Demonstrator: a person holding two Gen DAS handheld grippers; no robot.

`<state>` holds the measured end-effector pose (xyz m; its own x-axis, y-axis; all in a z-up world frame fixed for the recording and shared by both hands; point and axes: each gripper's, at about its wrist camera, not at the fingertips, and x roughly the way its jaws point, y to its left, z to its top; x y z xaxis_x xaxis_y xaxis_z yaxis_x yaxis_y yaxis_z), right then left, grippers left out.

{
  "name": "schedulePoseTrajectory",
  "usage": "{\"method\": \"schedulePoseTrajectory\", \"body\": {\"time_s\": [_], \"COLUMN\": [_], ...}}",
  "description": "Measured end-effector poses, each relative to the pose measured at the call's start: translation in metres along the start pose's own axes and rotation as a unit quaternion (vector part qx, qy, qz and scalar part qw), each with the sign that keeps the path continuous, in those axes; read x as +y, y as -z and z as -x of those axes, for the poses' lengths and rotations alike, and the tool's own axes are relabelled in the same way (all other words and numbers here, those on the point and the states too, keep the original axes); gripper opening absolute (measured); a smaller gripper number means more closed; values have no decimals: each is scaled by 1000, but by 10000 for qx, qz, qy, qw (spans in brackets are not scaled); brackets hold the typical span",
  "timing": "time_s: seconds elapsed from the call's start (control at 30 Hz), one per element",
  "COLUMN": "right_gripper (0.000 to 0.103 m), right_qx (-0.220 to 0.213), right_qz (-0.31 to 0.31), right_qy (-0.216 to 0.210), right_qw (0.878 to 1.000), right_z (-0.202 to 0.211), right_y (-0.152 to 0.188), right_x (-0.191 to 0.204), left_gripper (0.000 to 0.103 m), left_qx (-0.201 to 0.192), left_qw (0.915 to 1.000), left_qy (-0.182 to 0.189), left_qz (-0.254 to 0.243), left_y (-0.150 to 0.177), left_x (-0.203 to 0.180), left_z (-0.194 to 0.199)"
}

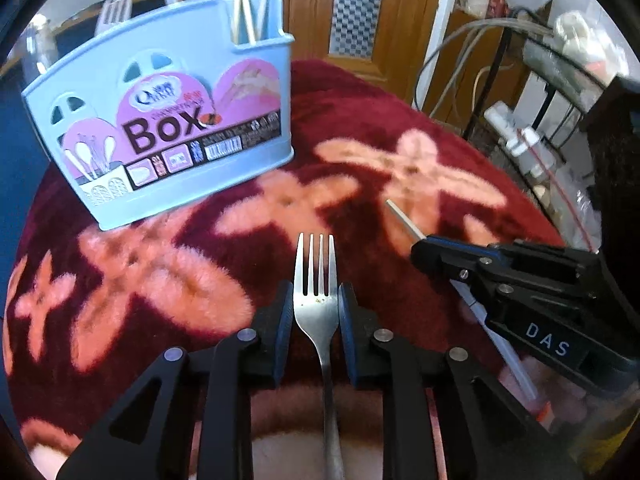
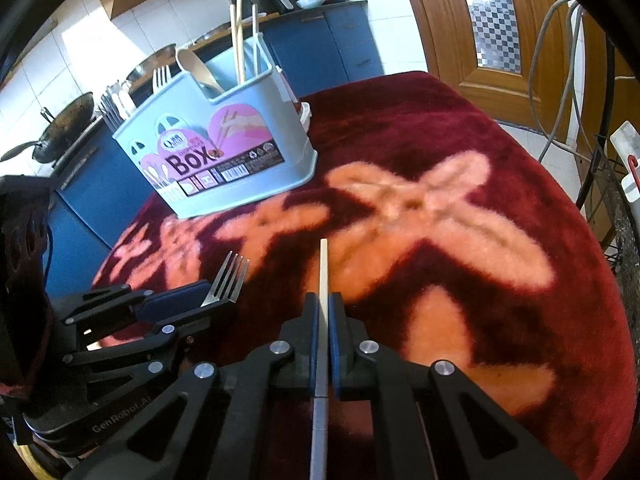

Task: Organize utensils
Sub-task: 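Lift the fork and chopstick and carry them toward the blue holder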

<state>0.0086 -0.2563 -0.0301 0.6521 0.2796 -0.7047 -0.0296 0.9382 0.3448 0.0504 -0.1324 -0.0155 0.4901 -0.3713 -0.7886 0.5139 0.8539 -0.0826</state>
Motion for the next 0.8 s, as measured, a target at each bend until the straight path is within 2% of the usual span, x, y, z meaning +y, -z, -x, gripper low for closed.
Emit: {"method": "schedulePoseTrajectory", "body": {"time_s": [0.2,0.6,0.67,0.8], "right_gripper": [6,6,6,6], "right_qx": [-324,-1143,-1238,-1332], "right_qz": [-45,155,180,219], "right_qy": [-199,-428,-419,-431], "right_qw": [9993,9924,9913,9899], "right_z": [13,46,50,51], "right_y": [-1,-15,-18,-22], "right_x": [2,26,30,35], "left_gripper": [22,21,0,0], "left_qx": [-575,-1361,-1486,-1679], "left_qw": [9982,9892,9871,9832], "left_qy": [71,163,187,177], "left_qz": [127,514,564,694], "left_y": [1,-3,-6,-16], "left_x": [10,37,41,51], "left_z": [31,79,85,95]}}
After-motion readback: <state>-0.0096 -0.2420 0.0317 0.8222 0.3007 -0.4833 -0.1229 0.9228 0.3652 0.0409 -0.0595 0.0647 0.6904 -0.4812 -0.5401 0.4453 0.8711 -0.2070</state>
